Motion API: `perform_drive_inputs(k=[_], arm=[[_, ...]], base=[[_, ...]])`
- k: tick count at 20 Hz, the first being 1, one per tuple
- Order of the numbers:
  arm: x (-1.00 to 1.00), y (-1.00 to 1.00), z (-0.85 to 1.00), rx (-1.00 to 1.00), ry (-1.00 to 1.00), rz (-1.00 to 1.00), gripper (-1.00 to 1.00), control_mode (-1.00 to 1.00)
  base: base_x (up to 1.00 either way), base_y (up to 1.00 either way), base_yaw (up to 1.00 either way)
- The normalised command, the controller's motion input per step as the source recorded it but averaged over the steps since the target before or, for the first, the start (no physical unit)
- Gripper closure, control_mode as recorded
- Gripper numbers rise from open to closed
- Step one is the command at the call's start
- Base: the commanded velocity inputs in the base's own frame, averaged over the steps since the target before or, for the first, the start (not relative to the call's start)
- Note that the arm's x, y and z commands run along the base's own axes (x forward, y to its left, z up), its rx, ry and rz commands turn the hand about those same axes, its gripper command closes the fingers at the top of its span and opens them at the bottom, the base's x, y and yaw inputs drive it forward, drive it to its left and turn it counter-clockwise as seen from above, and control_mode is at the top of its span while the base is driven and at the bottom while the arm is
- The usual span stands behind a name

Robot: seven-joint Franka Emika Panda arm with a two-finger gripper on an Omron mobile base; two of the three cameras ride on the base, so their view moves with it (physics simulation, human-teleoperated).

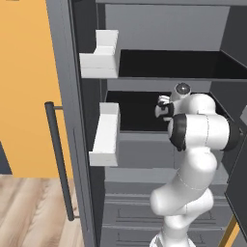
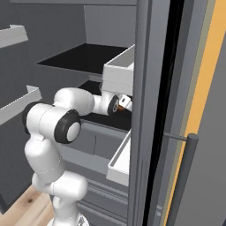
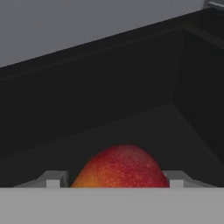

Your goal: Retrieve the kiwi and mango from the fridge and place them into the bowl on the dining table.

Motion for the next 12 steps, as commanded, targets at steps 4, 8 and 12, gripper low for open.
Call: perform_drive_inputs(k=[4, 8, 12], arm=[[-0.78, 0.01, -0.03, 0.0, -0.04, -0.01, 1.0, -1.0], [-1.0, 0.17, 0.05, 0.0, -0.03, 0.01, 1.0, -1.0], [-1.0, 0.31, 0.23, 0.0, 0.0, 0.06, 1.0, -1.0]], base=[[0.0, 0.0, 0.0], [0.0, 0.0, 0.0], [0.0, 0.0, 0.0]])
